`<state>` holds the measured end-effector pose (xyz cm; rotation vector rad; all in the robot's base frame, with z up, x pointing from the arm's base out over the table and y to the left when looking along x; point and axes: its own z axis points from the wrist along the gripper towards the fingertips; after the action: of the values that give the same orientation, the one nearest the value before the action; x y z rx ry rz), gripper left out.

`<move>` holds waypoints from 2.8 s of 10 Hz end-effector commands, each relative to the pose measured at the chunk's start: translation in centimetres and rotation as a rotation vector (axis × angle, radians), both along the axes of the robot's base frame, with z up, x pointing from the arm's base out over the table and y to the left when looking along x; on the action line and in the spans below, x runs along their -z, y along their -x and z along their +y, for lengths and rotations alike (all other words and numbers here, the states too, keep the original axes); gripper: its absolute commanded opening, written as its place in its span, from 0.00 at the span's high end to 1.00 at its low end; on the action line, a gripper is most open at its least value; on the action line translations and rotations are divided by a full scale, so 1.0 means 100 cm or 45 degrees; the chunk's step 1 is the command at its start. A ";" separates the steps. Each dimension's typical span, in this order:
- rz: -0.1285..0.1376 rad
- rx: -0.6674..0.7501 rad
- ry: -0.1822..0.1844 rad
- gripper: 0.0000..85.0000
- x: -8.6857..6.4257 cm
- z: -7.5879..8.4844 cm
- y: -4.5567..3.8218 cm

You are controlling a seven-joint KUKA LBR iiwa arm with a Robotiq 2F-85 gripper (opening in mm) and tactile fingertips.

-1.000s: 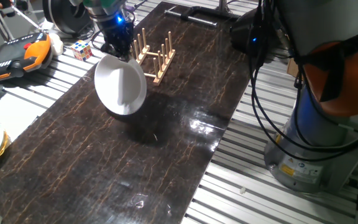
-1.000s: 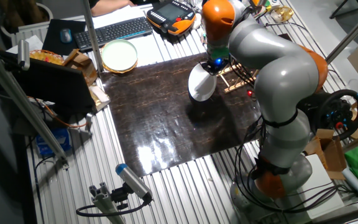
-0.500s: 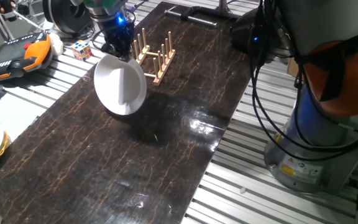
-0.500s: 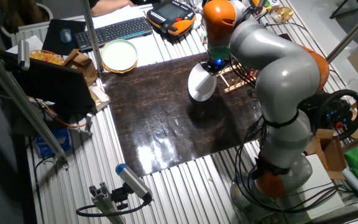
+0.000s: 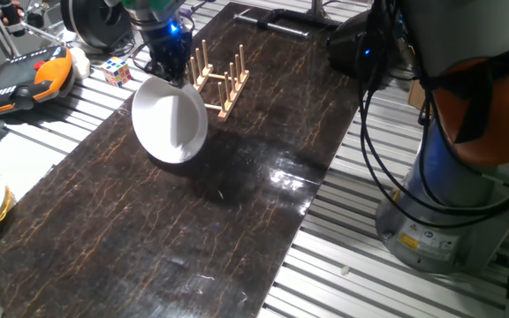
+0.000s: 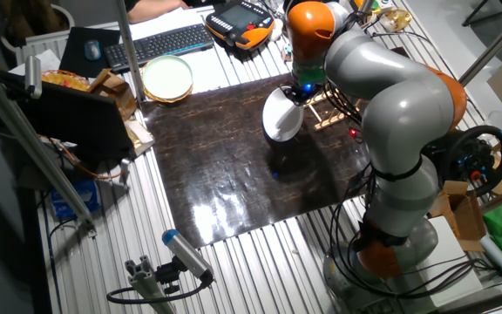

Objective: Put the dish on the dish rack

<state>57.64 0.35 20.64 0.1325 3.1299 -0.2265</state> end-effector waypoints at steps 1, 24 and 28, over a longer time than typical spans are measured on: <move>0.000 0.004 0.002 0.98 0.000 0.000 0.0000; 0.142 0.006 0.087 0.98 -0.104 -0.125 -0.0300; 0.092 0.054 0.072 0.98 -0.104 -0.125 -0.0300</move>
<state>60.65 -12.08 31.08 0.1930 3.1916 -0.3245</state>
